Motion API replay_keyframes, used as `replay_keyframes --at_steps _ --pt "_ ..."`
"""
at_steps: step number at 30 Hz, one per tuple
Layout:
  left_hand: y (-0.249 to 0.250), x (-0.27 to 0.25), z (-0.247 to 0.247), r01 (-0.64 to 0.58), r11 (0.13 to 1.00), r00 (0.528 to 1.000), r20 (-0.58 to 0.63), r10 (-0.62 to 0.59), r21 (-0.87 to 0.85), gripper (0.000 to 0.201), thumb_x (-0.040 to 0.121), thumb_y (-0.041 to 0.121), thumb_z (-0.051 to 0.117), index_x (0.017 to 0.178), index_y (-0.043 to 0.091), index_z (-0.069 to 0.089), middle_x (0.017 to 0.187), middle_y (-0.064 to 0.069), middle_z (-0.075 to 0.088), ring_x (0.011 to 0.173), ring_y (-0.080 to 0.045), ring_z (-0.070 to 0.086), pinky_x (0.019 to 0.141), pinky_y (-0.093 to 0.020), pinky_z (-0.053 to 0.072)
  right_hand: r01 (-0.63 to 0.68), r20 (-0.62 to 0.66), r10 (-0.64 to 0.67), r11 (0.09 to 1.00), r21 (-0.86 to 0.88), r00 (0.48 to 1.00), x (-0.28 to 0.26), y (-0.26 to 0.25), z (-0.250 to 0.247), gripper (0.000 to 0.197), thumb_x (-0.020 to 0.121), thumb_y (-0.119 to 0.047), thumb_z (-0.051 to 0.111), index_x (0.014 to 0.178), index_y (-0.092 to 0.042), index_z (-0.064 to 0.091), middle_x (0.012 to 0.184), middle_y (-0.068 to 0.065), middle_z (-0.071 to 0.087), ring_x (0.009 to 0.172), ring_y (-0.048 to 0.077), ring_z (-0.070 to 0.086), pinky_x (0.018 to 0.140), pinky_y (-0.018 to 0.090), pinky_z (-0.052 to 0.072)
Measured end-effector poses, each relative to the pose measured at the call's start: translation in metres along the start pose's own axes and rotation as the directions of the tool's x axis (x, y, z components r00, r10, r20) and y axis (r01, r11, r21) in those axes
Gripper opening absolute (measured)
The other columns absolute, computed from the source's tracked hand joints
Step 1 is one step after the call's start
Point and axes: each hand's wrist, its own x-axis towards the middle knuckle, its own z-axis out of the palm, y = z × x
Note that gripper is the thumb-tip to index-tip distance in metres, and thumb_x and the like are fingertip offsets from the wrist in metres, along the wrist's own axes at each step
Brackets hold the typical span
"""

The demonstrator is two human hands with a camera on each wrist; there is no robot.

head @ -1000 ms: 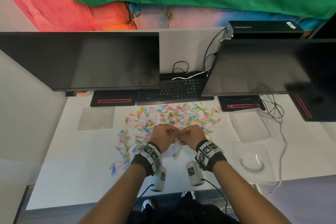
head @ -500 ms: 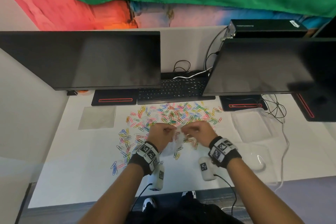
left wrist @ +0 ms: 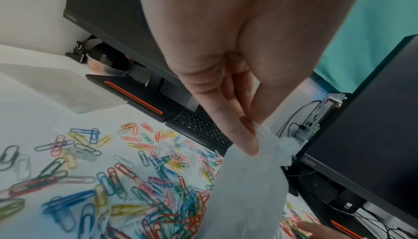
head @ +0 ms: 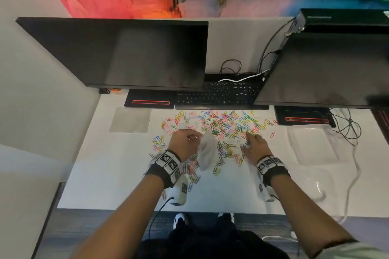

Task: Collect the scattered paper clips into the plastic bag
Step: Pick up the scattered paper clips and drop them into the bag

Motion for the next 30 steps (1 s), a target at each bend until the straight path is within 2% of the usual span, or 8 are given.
replay_keyframes --at_steps 9,14,17,20,23,24,27,30 --pt "-0.001 -0.001 0.008 0.071 0.994 0.997 0.046 -0.067 -0.086 0.017 0.093 0.005 0.062 0.100 0.011 0.076 0.087 -0.008 0.074 0.064 -0.016 0.072 0.064 -0.028 0.063 0.162 0.056 -0.152 0.922 -0.350 0.987 -0.011 -0.039 0.006 0.030 0.087 -0.011 0.062 0.117 -0.006 0.060 0.119 0.011 0.057 0.106 0.024 0.056 0.094 0.032 0.050" --pt "-0.003 0.002 0.011 0.066 0.994 0.996 0.060 -0.061 -0.084 0.018 0.093 0.009 0.062 0.093 0.021 0.076 0.084 -0.006 0.075 0.067 -0.019 0.074 0.071 -0.038 0.064 0.088 -0.003 -0.091 0.970 -0.228 0.996 -0.018 -0.036 -0.005 0.020 0.092 -0.009 0.051 0.100 -0.007 0.070 0.102 0.010 0.066 0.091 0.023 0.064 0.083 0.028 0.054" --pt "-0.003 0.003 0.011 0.058 0.995 0.996 0.068 -0.053 -0.079 0.020 0.093 0.008 0.061 0.091 0.023 0.075 0.085 -0.007 0.075 0.068 -0.020 0.075 0.072 -0.039 0.064 -0.084 -0.056 0.087 0.994 0.065 0.995 -0.021 -0.026 -0.019 0.019 0.091 -0.021 0.059 0.087 -0.011 0.075 0.088 0.006 0.073 0.079 0.021 0.067 0.076 0.025 0.054" --pt "-0.003 0.004 0.010 0.059 0.996 0.996 0.071 -0.054 -0.074 0.019 0.093 0.008 0.060 0.094 0.020 0.076 0.084 -0.007 0.075 0.068 -0.020 0.075 0.073 -0.039 0.064 -0.275 0.026 0.317 0.774 0.571 0.948 -0.027 -0.015 -0.035 0.016 0.080 -0.020 0.076 0.093 -0.010 0.077 0.093 0.002 0.074 0.086 0.019 0.068 0.087 0.027 0.054" --pt "-0.001 0.006 0.013 0.026 0.998 0.997 0.077 -0.022 -0.049 0.019 0.093 0.009 0.060 0.096 0.019 0.076 0.084 -0.005 0.075 0.069 -0.020 0.075 0.074 -0.038 0.064 -0.292 0.268 0.150 0.171 0.941 0.952 -0.042 -0.029 -0.054 0.027 0.084 -0.005 0.069 0.110 0.003 0.068 0.110 0.015 0.071 0.096 0.024 0.071 0.085 0.026 0.057" --pt "-0.001 0.007 0.014 0.011 0.999 0.997 0.083 -0.007 -0.044 0.018 0.093 0.009 0.061 0.096 0.018 0.076 0.082 -0.004 0.076 0.068 -0.021 0.075 0.074 -0.039 0.064 -0.285 0.280 0.075 0.057 0.957 0.957 -0.047 -0.038 -0.061 0.029 0.085 -0.001 0.066 0.113 0.006 0.065 0.113 0.017 0.069 0.101 0.025 0.069 0.085 0.026 0.057" --pt "0.003 0.007 0.019 -0.011 0.998 0.994 0.105 0.018 -0.070 0.017 0.093 0.008 0.062 0.097 0.016 0.076 0.079 -0.007 0.076 0.067 -0.024 0.075 0.072 -0.042 0.064 -0.278 0.282 -0.089 0.057 0.959 0.955 -0.059 -0.068 -0.077 0.027 0.088 -0.001 0.062 0.115 0.005 0.064 0.111 0.015 0.070 0.104 0.026 0.068 0.087 0.027 0.056" --pt "0.009 0.006 0.025 -0.024 0.998 0.991 0.126 0.031 -0.060 0.015 0.093 0.010 0.063 0.098 0.014 0.076 0.079 -0.007 0.076 0.066 -0.025 0.074 0.070 -0.039 0.064 -0.250 0.291 -0.156 0.235 0.939 0.944 -0.068 -0.095 -0.077 0.022 0.087 -0.006 0.065 0.108 0.001 0.069 0.104 0.012 0.073 0.098 0.023 0.071 0.087 0.027 0.056"
